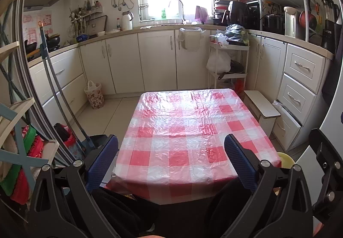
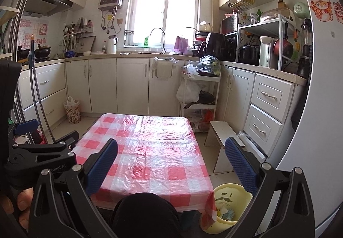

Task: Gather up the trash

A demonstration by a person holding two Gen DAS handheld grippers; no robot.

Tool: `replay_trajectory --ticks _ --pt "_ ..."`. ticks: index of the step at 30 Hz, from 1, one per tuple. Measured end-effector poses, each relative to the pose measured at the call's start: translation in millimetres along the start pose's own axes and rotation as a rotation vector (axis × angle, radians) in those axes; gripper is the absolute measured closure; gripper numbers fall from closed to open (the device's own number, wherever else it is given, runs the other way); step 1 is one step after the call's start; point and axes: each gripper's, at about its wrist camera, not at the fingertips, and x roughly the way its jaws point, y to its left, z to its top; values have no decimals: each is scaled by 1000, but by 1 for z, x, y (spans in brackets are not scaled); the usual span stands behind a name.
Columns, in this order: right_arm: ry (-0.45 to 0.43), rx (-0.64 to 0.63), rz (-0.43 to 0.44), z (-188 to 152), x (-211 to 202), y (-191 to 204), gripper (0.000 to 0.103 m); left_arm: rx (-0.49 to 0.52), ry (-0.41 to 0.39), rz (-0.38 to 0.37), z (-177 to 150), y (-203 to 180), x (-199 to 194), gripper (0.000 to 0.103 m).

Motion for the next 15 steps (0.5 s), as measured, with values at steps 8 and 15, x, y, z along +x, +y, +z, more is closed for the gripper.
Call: replay_trajectory --ticks 8,15 --pt "15 -31 -9 6 5 11 7 -33 43 -28 0 7 6 7" --pt "68 -67 -35 5 16 19 7 -41 60 -33 -4 6 9 7"
